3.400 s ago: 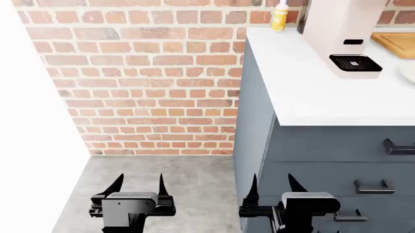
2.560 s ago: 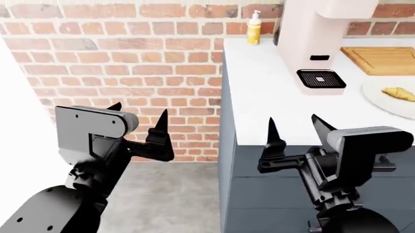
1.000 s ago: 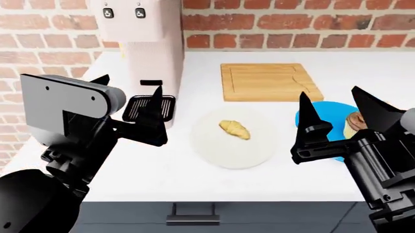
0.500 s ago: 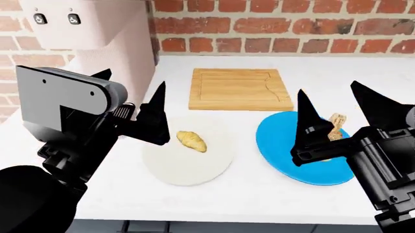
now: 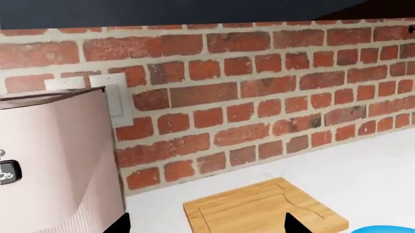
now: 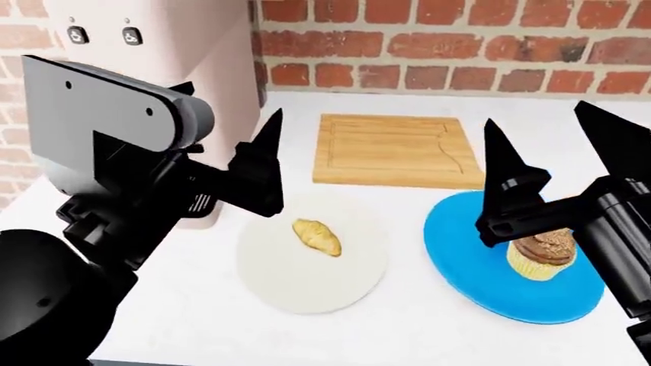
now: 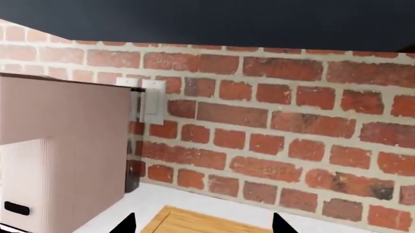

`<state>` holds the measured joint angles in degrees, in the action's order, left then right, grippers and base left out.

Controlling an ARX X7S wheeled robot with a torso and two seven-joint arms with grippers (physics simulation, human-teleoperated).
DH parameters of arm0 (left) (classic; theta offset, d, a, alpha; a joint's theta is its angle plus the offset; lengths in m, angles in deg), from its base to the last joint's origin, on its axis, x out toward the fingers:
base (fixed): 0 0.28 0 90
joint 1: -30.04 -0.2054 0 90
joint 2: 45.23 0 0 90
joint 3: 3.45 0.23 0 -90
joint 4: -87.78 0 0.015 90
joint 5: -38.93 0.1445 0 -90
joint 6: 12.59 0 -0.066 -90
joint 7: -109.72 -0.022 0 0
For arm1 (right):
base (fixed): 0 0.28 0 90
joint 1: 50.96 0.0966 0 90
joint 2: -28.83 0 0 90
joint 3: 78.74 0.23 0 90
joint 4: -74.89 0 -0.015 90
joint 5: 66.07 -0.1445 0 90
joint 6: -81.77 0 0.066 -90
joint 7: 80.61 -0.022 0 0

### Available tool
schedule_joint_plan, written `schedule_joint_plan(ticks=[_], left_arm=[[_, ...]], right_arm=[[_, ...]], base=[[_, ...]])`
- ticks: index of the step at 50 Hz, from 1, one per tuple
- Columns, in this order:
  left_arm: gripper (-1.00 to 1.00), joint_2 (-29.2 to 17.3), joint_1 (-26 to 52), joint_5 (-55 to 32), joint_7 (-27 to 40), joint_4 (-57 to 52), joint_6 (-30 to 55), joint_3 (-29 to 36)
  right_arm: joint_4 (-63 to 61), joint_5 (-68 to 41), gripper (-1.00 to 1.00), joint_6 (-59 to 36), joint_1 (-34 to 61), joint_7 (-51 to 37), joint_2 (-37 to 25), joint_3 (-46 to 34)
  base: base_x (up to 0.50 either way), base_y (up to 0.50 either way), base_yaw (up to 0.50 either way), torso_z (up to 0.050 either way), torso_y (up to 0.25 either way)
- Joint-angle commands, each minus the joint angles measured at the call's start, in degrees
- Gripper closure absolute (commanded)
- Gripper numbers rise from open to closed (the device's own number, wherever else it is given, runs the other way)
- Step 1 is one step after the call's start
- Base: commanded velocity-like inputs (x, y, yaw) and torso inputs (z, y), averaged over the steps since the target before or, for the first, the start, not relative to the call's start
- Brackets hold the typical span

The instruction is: From the different types of pastries on the counter, select a croissant and place it on the cutting board. Then retrieve a jar of jam from the cabinet and place it alongside the croissant on the cutting board.

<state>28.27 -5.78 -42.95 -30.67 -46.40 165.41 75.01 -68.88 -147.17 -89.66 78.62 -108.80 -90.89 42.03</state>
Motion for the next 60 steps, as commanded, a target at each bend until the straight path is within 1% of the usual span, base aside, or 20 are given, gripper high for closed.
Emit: schedule_joint_plan(ticks=[1, 3, 6, 11, 14, 20, 24, 29, 47, 57, 60], left_arm=[[-1.0, -3.32, 8.07, -16.76, 14.07, 6.49, -2.37, 5.02], [-1.0, -3.64, 8.6, -17.84, 14.67, 6.76, -2.97, 5.66], [-1.0, -4.05, 9.05, -19.83, 15.92, 6.9, -4.32, 6.31], [-1.0, -4.53, 9.63, -21.42, 16.74, 7.17, -5.41, 7.61], [-1.0, -4.49, 10.27, -24.35, 17.43, 7.59, -6.67, 9.14], [-1.0, -4.31, 12.53, -29.24, 18.46, 8.39, -8.61, 12.8], [-1.0, -3.95, 14.91, -30.26, 18.98, 9.86, -9.24, 15.06], [-1.0, -3.89, 17.54, -31.99, 19.96, 10.95, -10.37, 17.25], [-1.0, -4.04, 19.05, -32.77, 20.3, 10.4, -12.14, 19.47], [-1.0, -4.55, 19.7, -32.8, 20.99, 10.37, -12.82, 20.8], [-1.0, -4.69, 19.84, -32.95, 20.78, 10.15, -13.16, 20.64]], right_arm=[[3.44, -9.43, -1.0, -1.08, 5.76, -7.98, -5.01, -1.77], [3.65, -9.13, -1.0, -1.0, 6.12, -7.85, -5.5, -2.01], [4.89, -11.76, -1.0, -0.03, 6.94, -10.59, -6.58, -2.27], [6.43, -14.97, -1.0, 1.3, 8.09, -14.01, -8.35, -3.15], [6.65, -15.99, -1.0, 1.77, 8.53, -14.99, -9.11, -3.64], [6.78, -15.99, -1.0, 2.21, 8.93, -15.02, -9.65, -4.15], [7.18, -15.55, -1.0, 2.3, 9.36, -15.07, -9.74, -5.0], [7.94, -17.23, -1.0, 3.05, 10.39, -17.02, -10.81, -6.3], [7.93, -19.61, -1.0, 4.52, 10.67, -18.07, -12.99, -7.41], [7.91, -21.24, -1.0, 5.4, 10.76, -18.52, -14.28, -7.84], [7.87, -20.59, -1.0, 5.22, 10.51, -17.67, -14.19, -7.65]], base=[[0.11, 0.22, 0.0, 0.0, 0.0], [0.11, 0.3, 0.0, 0.0, 0.0], [0.1, 0.41, 0.0, 0.0, 0.0], [0.02, 0.01, 0.0, 0.0, 0.0], [0.0, 0.0, 0.0, 0.0, 0.0], [0.0, 0.0, 0.0, 0.0, 0.0], [0.0, 0.0, 0.0, 0.0, 0.0], [0.28, 0.0, 0.0, 0.0, 0.0], [0.31, -0.01, 0.0, 0.0, 0.0], [0.07, 0.0, 0.0, 0.0, 0.002], [0.0, 0.0, 0.0, 0.05, 0.0]])
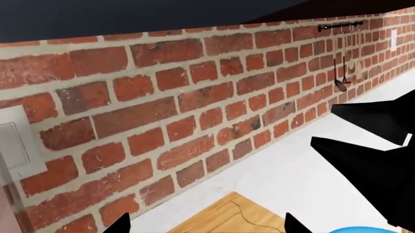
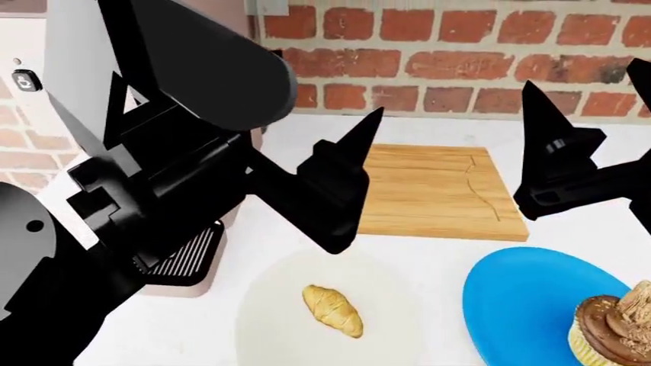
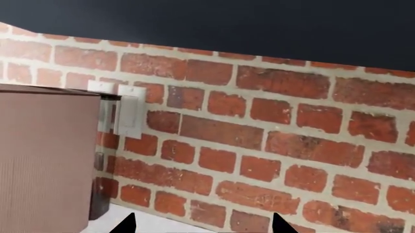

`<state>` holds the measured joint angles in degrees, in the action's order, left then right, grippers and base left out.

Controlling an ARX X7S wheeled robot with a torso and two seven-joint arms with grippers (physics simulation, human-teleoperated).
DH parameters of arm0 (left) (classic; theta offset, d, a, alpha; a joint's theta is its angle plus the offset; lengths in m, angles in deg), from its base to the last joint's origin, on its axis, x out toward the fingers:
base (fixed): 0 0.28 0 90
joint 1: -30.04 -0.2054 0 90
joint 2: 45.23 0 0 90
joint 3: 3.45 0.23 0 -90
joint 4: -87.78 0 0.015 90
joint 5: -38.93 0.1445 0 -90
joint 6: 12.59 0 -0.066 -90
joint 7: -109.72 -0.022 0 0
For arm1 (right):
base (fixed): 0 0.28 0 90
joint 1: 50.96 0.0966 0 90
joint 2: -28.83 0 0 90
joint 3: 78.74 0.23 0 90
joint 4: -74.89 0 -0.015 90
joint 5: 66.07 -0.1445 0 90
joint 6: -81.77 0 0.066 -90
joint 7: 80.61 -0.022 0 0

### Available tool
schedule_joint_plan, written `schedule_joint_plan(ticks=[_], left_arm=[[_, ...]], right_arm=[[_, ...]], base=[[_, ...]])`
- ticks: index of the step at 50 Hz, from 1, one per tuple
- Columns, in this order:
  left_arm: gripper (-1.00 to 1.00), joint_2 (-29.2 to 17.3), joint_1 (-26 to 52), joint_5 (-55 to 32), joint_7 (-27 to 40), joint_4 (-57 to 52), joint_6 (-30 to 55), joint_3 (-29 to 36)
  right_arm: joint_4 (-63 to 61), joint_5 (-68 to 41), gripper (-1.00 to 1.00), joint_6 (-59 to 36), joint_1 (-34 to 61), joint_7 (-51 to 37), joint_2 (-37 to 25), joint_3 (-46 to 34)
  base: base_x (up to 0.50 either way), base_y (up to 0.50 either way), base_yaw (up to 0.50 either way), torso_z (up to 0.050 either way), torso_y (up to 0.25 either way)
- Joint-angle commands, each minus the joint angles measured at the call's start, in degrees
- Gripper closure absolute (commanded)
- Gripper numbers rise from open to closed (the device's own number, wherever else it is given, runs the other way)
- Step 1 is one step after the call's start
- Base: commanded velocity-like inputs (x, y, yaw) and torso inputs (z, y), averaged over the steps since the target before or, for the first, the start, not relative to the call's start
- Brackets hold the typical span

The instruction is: From the different types of pastries on the counter, select a croissant and place it on the cutting board. Then retrieve a jar of jam from the cabinet and place it alongside the croissant on the cutting board.

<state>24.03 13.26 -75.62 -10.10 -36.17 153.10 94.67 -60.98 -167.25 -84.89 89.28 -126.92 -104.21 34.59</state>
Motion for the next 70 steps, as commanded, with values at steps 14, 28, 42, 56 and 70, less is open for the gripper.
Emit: schedule_joint_plan(ticks=[14, 28, 42, 56, 70], left_arm=[[-1.0, -0.96, 0.95, -0.92, 1.01, -0.16, -2.22, 2.51], [-1.0, -1.63, 1.19, -1.55, 1.46, -0.78, -3.44, 3.33], [-1.0, -2.65, 4.03, -1.64, 2.26, 0.2, -5.41, 2.77], [-1.0, -2.9, 5.8, -2.4, 2.39, 0.37, -6.73, 3.22], [-1.0, -2.98, 6.34, -4.09, 3.05, -0.78, -7.5, 5.19]], right_arm=[[0.55, -3.39, -1.0, 1.14, -0.07, -0.13, -4.51, -0.46], [-1.34, -16.02, -1.0, 3.68, 1.92, -0.65, -11.79, -6.44], [-6.55, -26.27, -1.0, 6.99, 8.52, -3.6, -13.03, -24.86], [-4.6, -23.59, -1.0, 3.61, 12.63, -4.84, -5.08, -37.95], [-0.69, -21.14, -1.0, 0.52, 15.47, -4.1, 2.25, -46.94]], base=[[0.0, 0.0, 0.0, 0.017, 0.0], [0.09, 0.01, 0.0, 0.0, 0.0], [0.0, 0.0, 0.0, 0.0, 0.0], [0.0, 0.0, 0.0, 0.0, 0.0], [0.0, 0.0, 0.0, 0.0, 0.0]])
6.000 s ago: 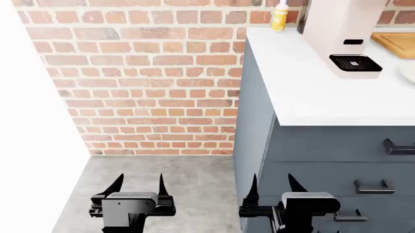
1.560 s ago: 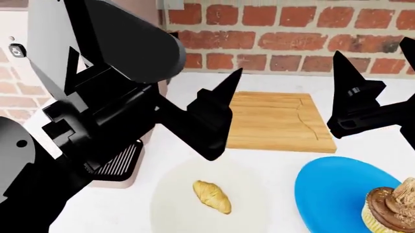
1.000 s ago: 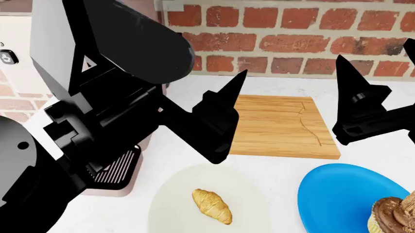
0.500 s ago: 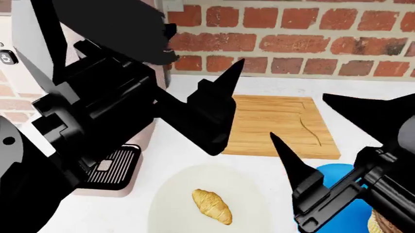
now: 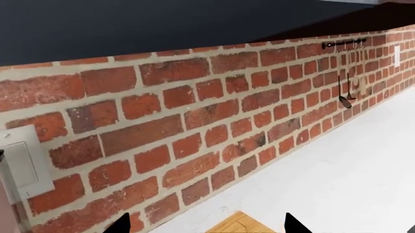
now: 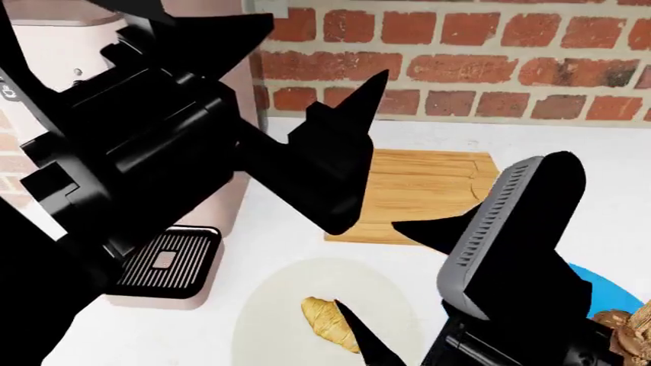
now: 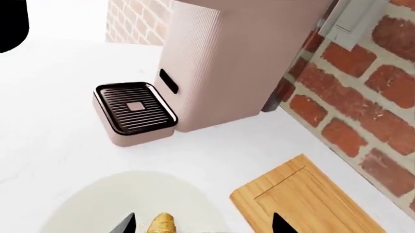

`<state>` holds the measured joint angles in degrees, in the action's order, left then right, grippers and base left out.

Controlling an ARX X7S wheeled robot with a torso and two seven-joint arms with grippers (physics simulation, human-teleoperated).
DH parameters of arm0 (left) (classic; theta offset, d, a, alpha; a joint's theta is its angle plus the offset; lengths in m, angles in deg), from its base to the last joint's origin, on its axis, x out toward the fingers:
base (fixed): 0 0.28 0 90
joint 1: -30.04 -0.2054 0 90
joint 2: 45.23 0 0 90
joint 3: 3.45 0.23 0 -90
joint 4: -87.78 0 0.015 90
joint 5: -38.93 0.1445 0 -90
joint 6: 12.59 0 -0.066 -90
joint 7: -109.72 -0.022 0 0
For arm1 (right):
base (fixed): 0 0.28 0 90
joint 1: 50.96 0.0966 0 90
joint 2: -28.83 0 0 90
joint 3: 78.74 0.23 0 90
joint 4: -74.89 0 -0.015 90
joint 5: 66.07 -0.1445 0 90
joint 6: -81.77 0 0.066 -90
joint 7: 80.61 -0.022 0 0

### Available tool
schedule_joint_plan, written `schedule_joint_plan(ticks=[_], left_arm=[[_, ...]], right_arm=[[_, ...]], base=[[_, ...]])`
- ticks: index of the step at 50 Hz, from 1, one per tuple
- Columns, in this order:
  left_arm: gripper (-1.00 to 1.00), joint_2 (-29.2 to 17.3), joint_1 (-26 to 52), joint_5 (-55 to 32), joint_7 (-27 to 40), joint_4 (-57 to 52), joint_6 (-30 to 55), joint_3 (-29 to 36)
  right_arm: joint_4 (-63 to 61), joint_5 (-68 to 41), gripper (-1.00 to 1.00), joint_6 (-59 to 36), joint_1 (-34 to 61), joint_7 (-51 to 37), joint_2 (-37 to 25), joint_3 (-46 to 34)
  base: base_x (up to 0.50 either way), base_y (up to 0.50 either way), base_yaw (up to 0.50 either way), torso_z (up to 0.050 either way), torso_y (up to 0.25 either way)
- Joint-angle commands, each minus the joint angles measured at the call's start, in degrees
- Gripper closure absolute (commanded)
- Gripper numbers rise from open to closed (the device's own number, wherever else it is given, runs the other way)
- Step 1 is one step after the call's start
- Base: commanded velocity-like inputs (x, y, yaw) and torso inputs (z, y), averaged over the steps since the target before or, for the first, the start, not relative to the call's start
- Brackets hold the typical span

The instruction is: From the different types of pastries on the counter, select a croissant and place it on the cutting board. Then retrieve a jar of jam from the cabinet and place it alongside the croissant on the cutting board.

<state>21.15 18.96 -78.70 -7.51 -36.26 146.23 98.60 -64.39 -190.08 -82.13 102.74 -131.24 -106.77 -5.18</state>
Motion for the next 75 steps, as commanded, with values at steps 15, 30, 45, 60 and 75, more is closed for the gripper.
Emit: schedule_joint_plan(ticks=[15, 30, 45, 60, 75], left_arm=[[-1.0, -0.65, 0.15, -1.22, -0.19, -1.12, -1.04, 1.87], [-1.0, -1.05, -0.24, -1.21, -0.58, -1.36, -2.24, 1.65], [-1.0, -1.2, -1.51, 0.04, -1.56, -1.7, -2.55, 1.66], [-1.0, -1.67, -1.13, 0.01, -1.69, -1.85, -3.1, 2.14], [-1.0, -1.88, -1.55, 0.56, -2.35, -2.0, -3.44, 2.52]], right_arm=[[8.54, 5.93, -1.0, -6.09, 0.03, 1.49, 7.43, -14.12], [10.21, 14.62, -1.0, -9.53, -2.84, 6.15, 9.64, -14.39], [8.75, 29.07, -1.0, -10.06, -10.42, 16.46, 11.8, -13.21], [10.16, 34.82, -1.0, -9.77, -11.0, 18.95, 12.18, -16.81], [11.12, 39.49, -1.0, -8.03, -12.2, 21.96, 12.64, -19.99]], base=[[0.0, 0.0, 0.0, 0.0, 0.0], [0.0, 0.0, 0.0, 0.0, 0.0], [0.0, 0.0, 0.0, 0.0, 0.0], [0.0, 0.0, 0.0, 0.0, 0.0], [0.0, 0.0, 0.0, 0.0, 0.0]])
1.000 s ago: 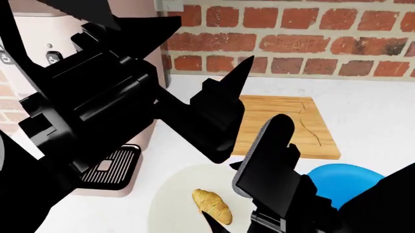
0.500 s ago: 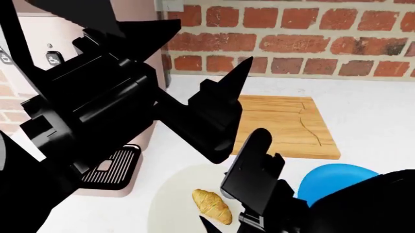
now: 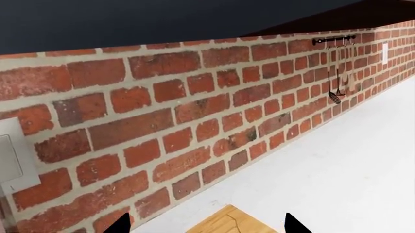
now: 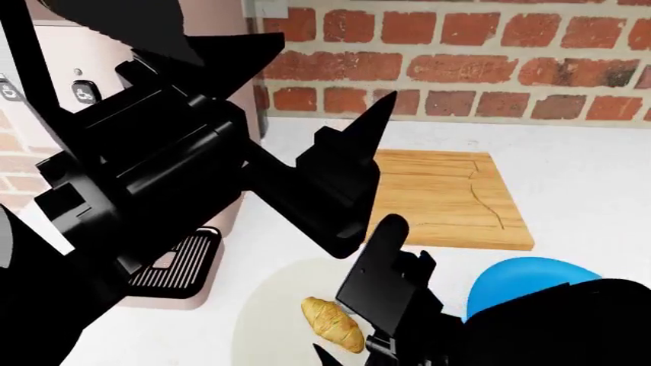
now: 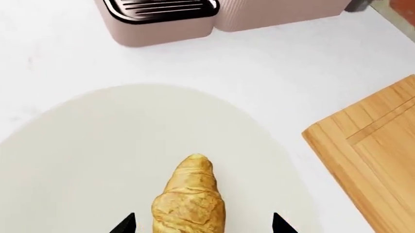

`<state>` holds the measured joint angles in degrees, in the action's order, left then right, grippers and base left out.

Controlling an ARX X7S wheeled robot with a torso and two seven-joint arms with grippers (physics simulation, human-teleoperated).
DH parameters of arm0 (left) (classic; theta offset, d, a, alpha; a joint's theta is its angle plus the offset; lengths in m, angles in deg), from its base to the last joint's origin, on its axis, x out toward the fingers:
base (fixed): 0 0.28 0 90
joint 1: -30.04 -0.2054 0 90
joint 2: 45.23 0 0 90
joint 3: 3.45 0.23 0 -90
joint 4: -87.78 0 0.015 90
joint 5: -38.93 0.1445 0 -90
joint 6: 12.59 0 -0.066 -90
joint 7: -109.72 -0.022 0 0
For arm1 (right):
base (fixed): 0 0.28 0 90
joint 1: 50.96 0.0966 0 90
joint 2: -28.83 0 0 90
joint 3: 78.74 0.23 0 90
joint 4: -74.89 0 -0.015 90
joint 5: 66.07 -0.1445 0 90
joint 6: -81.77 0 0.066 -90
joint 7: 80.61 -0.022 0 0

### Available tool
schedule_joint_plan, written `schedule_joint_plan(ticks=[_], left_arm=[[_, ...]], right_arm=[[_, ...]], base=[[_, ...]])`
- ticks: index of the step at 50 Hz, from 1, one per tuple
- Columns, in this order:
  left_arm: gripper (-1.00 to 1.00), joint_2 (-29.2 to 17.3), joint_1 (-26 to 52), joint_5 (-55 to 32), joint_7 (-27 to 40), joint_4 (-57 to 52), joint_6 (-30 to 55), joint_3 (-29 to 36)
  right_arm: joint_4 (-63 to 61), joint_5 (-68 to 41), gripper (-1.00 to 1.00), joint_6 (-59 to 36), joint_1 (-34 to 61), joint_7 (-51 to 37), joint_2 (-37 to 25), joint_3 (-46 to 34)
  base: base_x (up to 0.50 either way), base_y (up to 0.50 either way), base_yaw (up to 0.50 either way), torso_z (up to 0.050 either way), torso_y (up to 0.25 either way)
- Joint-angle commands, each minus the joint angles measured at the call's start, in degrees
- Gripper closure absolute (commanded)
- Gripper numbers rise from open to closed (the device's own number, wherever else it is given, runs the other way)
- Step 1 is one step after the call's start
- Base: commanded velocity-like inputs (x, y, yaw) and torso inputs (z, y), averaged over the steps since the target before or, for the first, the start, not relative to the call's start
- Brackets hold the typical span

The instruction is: From the different types of pastries on the counter, select a croissant and place it on the cutting board. Then retrieve a jar of jam from the cabinet and place it alongside the croissant on the cutting board.

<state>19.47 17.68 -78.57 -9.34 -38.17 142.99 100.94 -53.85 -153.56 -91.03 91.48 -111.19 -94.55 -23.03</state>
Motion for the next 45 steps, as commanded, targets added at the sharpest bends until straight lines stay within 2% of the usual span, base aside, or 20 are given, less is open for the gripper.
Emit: schedule_joint_plan(ticks=[1, 8, 9, 20, 27, 38, 45], left_arm=[[-1.0, -0.25, -0.15, 0.25, -0.36, -0.12, -0.33, 0.28], [-1.0, -0.58, -0.11, 0.03, -0.3, -0.24, -0.78, 0.34], [-1.0, -0.61, -0.15, 0.08, -0.37, -0.22, -0.8, 0.32], [-1.0, -0.92, -0.13, 0.17, -0.58, -0.36, -1.18, 0.54], [-1.0, -1.2, 0.05, 0.1, -0.55, -0.32, -1.46, 0.73], [-1.0, -1.68, -0.18, 0.54, -1.07, -0.37, -1.71, 0.48], [-1.0, -1.58, -0.96, 1.09, -1.5, -0.78, -1.78, 0.65]], right_arm=[[0.59, 3.04, -1.0, 0.92, -1.01, 1.98, 0.46, -2.38], [0.98, 3.75, -1.0, 1.28, -1.21, 2.34, 0.57, -3.72], [0.97, 3.69, 1.0, 1.3, -1.21, 2.26, 0.52, -3.84], [0.93, 2.8, 1.0, 1.36, -0.83, 1.16, -0.21, -4.95], [0.05, -3.91, 1.0, 1.59, 2.8, -3.62, -1.46, -3.17], [-2.6, -15.66, 1.0, 6.44, 10.45, -11.55, -7.44, 2.56], [0.1, -17.32, 1.0, 7.58, 14.18, -16.12, -10.56, 3.53]], base=[[0.0, 0.0, 0.0, 0.0, 0.0], [0.0, 0.0, 0.0, 0.0, 0.0], [0.0, 0.0, 0.0, 0.0, 0.0], [0.0, 0.0, 0.0, 0.0, 0.0], [0.0, 0.0, 0.0, 0.0, -0.002], [0.0, 0.0, 0.0, 0.0, 0.0], [0.0, 0.0, 0.0, 0.0, 0.0]])
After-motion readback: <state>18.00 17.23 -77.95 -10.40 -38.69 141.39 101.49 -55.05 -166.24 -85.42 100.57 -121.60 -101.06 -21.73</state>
